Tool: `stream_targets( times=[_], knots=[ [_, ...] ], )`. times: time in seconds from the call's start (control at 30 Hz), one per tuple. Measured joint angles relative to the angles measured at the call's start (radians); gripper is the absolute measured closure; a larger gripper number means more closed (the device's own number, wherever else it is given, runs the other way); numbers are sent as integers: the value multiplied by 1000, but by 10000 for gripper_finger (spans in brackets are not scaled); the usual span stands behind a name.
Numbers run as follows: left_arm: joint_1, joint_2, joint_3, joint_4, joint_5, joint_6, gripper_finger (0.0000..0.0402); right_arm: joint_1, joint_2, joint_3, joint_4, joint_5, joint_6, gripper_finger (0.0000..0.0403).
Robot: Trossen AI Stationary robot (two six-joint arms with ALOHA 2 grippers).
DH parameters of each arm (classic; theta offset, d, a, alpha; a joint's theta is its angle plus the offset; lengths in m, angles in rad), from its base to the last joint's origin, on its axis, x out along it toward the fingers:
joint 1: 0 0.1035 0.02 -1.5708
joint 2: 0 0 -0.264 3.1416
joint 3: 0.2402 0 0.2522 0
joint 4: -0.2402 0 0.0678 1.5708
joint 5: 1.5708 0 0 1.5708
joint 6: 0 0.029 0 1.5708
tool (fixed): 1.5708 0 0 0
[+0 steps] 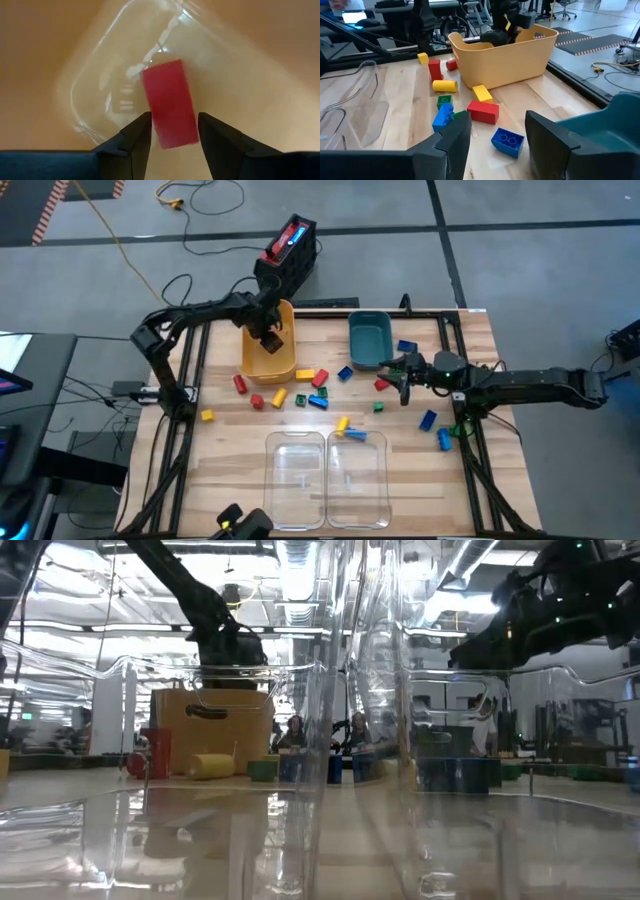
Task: Sort blocks
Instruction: Put the red block into the yellow bin
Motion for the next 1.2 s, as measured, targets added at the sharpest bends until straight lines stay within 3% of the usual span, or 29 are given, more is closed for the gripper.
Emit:
stream_targets(
  times=[0.13,0.3,0.53,0.67,0.8,1.0,1.2],
  knots=[
    [-11,-11,0,-2,0,13,254,0,-33,53,-103,0,-27,195],
    [-37,-72,21,-60,-46,40,232,0,-61,94,-159,1,-59,195],
    [-125,-341,-8,-85,-145,-18,214,-25,-72,94,-177,16,-83,195],
    [-272,-527,-78,-84,-251,-112,213,-53,-64,76,-180,16,-85,195],
    [-495,-634,-169,-101,-392,-274,213,-83,-64,54,-154,17,-69,195],
    [-733,-666,-182,-246,-409,-624,213,-105,-65,48,-159,17,-47,195],
    [-874,-619,-158,-395,-386,-911,220,-101,-62,48,-162,17,-28,195]
  ],
)
